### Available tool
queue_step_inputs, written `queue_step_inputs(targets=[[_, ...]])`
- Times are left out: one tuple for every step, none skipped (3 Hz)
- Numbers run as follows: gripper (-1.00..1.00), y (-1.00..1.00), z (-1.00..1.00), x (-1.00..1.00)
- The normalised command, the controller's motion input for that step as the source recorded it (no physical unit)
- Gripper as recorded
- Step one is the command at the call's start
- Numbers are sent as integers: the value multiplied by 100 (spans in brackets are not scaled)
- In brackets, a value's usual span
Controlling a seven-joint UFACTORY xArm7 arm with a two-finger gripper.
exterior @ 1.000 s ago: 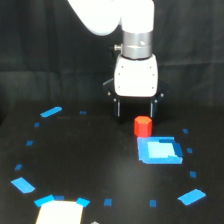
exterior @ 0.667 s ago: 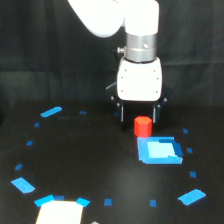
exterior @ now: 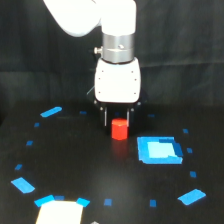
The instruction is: Pick up the red object from the table
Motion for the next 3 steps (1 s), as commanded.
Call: queue_step_inputs(targets=[[-99,-31,3,-100],[-10,-11,100,51],[-95,-18,79,6]])
